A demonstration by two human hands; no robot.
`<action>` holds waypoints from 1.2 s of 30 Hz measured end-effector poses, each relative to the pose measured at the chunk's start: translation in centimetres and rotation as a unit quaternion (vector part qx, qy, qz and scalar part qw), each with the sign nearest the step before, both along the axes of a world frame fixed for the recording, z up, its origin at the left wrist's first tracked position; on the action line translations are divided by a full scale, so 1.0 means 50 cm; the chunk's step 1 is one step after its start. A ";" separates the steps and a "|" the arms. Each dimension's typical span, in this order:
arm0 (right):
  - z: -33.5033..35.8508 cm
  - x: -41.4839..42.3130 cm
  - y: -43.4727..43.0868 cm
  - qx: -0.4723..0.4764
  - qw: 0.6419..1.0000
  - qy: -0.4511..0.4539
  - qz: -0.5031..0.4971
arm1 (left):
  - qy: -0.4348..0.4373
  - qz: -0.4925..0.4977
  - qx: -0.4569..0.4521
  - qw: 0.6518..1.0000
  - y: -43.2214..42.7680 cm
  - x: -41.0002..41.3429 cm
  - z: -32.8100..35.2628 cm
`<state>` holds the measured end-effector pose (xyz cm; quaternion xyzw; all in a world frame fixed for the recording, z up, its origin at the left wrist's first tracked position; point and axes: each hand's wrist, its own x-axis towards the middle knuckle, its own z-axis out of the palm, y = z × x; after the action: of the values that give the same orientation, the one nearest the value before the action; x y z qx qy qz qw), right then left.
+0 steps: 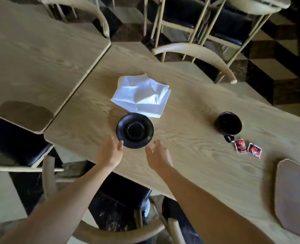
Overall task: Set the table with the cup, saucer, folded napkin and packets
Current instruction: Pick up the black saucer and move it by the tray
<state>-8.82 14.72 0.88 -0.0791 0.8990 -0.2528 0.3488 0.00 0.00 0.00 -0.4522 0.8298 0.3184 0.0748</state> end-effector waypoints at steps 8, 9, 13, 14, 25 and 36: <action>-0.073 -0.013 -0.083 -0.157 0.910 -0.278 -0.266 | 0.014 0.061 0.158 0.986 -0.077 -0.033 -0.101; -0.081 -0.011 -0.086 -0.159 0.912 -0.271 -0.263 | 0.024 0.067 0.185 0.980 -0.079 -0.040 -0.101; -0.094 -0.011 -0.085 -0.175 0.907 -0.261 -0.280 | 0.031 0.104 0.289 0.951 -0.082 -0.044 -0.091; -0.094 -0.012 -0.081 -0.177 0.905 -0.263 -0.284 | 0.022 0.099 0.296 0.950 -0.081 -0.042 -0.086; -0.067 -0.034 0.072 -0.175 0.900 -0.257 -0.305 | -0.046 0.040 0.359 0.931 0.039 -0.064 -0.033; 0.000 -0.102 0.398 -0.202 0.893 -0.231 -0.330 | -0.073 -0.052 0.336 0.938 0.337 -0.164 0.038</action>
<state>-13.92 34.64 0.87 0.2146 0.6968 -0.5406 0.4198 -8.22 16.83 1.92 -0.3788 0.6891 0.5405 0.2991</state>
